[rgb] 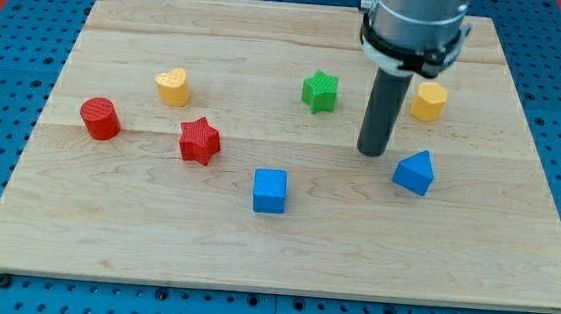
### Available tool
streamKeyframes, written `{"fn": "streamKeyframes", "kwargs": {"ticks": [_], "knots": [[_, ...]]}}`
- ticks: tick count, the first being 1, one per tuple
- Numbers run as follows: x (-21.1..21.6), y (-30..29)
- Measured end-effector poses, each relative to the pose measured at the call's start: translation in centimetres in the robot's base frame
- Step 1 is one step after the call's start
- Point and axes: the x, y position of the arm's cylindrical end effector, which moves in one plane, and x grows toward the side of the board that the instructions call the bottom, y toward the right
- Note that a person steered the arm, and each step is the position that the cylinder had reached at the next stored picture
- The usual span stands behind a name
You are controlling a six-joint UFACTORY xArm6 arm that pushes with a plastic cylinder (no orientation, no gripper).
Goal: Slide the arm close to the green star
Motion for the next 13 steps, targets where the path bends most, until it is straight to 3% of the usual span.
{"fn": "streamKeyframes", "kwargs": {"ticks": [2,4,7,10,12,13], "knots": [[-0.4,0.0],[-0.4,8.4],[-0.4,9.6],[-0.4,16.9],[-0.4,17.3],[-0.3,12.7]]}}
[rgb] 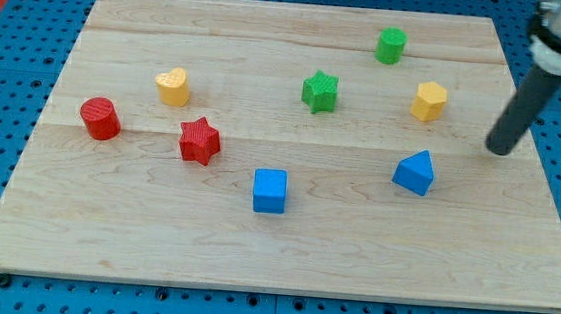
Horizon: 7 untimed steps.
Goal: Slide the arm close to the green star
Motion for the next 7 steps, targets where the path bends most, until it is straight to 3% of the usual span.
{"fn": "streamKeyframes", "kwargs": {"ticks": [1,3,4,7], "knots": [[0.2,-6.9],[0.2,-10.5],[0.5,-16.4],[0.5,-16.7]]}}
